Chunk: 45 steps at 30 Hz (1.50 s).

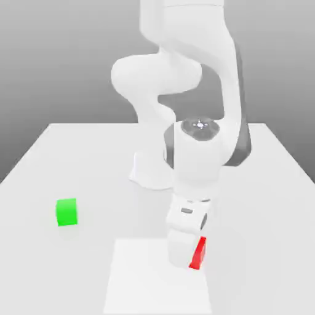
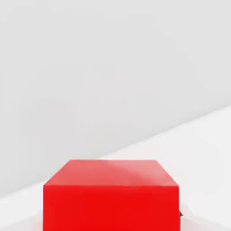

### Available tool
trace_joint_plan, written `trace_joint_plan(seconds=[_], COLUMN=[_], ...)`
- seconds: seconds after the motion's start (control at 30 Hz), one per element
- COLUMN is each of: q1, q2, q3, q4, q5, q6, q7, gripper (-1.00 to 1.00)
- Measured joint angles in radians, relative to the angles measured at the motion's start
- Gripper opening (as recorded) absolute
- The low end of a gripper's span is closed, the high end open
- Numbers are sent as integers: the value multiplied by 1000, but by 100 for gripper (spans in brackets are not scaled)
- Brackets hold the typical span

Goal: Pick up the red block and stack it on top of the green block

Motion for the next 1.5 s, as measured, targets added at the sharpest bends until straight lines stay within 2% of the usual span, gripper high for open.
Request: trace_joint_plan(seconds=[0.3, 0.5, 0.7, 0.87, 1.07, 1.4, 1.5], q1=[37, 37, -80, -166, -297, -559, -502], q2=[-159, -251, -329, -396, -478, -609, -583], q3=[-68, -82, -197, -312, -445, -635, -697], q4=[-16, -39, -68, -96, -130, -185, -188], q5=[-122, -167, -184, -250, -379, -654, -592], q6=[-131, -210, -272, -313, -352, -394, -379], q7=[85, 99, -215, -470, -742, -1143, -1231], gripper=[-100, -100, -100, -100, -100, -100, -100])
